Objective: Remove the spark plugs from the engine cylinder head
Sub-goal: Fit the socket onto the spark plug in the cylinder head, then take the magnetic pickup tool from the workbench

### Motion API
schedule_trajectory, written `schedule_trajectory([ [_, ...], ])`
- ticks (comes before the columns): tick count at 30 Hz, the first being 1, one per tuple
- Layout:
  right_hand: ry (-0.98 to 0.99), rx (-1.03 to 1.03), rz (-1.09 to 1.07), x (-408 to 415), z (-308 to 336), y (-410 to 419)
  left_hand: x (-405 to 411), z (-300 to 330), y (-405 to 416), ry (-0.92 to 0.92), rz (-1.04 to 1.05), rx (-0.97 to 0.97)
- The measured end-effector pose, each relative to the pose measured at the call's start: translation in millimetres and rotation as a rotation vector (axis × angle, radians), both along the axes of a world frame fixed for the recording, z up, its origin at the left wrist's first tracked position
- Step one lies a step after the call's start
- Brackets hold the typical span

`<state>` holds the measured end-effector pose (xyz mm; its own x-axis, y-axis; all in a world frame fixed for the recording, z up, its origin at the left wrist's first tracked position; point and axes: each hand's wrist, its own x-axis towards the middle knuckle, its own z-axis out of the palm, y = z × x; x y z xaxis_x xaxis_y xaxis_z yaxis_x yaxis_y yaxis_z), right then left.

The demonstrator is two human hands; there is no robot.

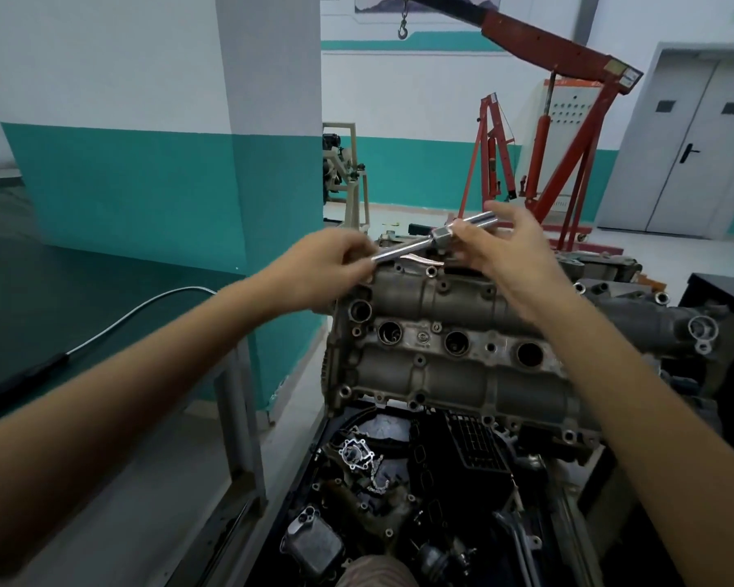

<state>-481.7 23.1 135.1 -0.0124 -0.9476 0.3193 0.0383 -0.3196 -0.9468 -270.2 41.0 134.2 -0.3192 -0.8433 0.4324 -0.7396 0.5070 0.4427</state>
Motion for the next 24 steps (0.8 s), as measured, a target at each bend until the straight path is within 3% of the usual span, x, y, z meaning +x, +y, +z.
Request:
schedule_trajectory([
  [6, 0.867, -0.163, -0.228, -46.7, 20.1, -38.6, -27.7, 30.0, -62.6, -0.123, 0.032, -0.147],
  [9, 1.144, -0.177, -0.302, -56.9, 12.5, -50.5, -40.0, 31.4, -89.3, -0.18, 0.007, -0.12],
  [18, 1.337, -0.15, -0.357, -38.2, 13.8, -67.8, -50.9, 4.6, -126.3, -0.193, -0.002, -0.056],
  [24, 1.267, -0.041, -0.207, -34.1, 15.7, -77.4, -50.1, 7.4, -127.3, -0.323, -0.001, -0.013],
])
